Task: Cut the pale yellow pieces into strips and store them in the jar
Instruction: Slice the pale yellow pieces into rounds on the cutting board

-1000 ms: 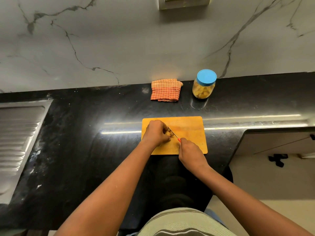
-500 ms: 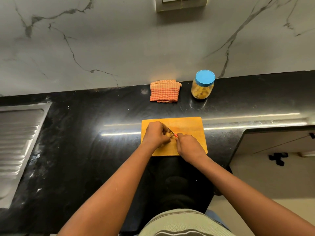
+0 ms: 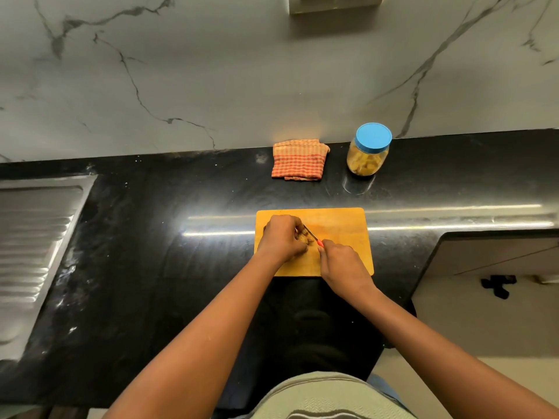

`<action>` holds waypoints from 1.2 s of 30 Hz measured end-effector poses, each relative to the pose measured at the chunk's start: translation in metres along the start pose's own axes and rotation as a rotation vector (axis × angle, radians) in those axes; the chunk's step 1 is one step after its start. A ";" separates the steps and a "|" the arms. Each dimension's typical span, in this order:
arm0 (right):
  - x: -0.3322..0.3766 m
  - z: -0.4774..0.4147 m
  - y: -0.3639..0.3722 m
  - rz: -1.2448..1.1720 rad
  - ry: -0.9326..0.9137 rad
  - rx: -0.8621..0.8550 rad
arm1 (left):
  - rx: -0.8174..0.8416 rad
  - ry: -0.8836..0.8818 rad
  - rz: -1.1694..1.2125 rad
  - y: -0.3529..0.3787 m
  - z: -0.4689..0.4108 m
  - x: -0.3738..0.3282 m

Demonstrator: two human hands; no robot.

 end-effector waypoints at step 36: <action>-0.022 0.017 -0.006 0.054 0.051 0.147 | -0.003 -0.005 0.116 0.001 0.004 0.008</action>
Point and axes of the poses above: each hand's wrist, its own z-axis away from the middle knuckle, its own y-axis out of the palm, x = y × z, the point moved 8 cm from there along -z, towards the middle knuckle, and after that the axes turned 8 degrees about -z, right-handed, at the moved point
